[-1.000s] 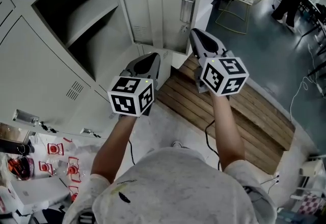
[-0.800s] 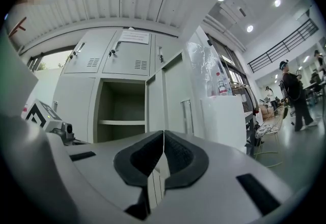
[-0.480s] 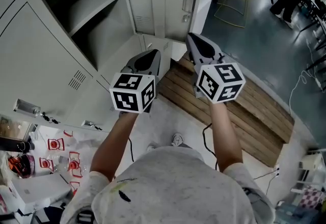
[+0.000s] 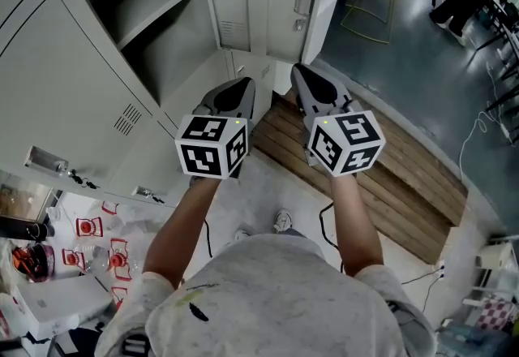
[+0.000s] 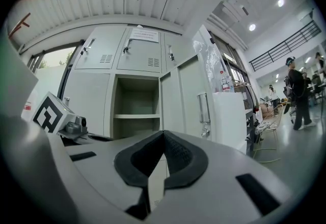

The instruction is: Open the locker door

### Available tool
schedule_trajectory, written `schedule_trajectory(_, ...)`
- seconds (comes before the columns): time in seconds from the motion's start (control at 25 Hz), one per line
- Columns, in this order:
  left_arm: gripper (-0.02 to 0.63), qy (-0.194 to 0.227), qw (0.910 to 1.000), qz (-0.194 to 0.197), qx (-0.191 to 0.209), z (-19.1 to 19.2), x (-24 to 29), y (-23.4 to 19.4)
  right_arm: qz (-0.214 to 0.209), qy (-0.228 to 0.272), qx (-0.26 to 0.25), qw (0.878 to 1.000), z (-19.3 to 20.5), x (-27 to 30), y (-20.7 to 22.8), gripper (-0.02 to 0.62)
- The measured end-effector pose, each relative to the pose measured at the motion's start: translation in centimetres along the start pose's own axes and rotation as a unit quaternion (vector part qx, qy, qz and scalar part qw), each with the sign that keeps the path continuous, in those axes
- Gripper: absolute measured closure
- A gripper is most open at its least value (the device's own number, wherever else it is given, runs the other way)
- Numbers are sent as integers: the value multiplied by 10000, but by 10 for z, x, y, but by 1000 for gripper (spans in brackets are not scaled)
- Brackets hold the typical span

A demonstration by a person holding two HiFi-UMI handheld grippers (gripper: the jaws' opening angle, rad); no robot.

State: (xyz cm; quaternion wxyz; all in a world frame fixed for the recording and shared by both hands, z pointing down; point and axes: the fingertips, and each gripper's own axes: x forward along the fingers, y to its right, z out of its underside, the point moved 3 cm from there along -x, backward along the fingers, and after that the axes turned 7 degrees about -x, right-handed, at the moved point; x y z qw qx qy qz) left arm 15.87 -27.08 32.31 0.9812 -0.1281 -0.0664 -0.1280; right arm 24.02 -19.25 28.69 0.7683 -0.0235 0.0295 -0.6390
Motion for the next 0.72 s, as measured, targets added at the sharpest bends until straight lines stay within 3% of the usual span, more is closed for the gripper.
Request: schedule_trajectory(0.72,600,8,10000,-28,1,0,-6,3,-68,3,-21,10000,-2,-6,-7,592)
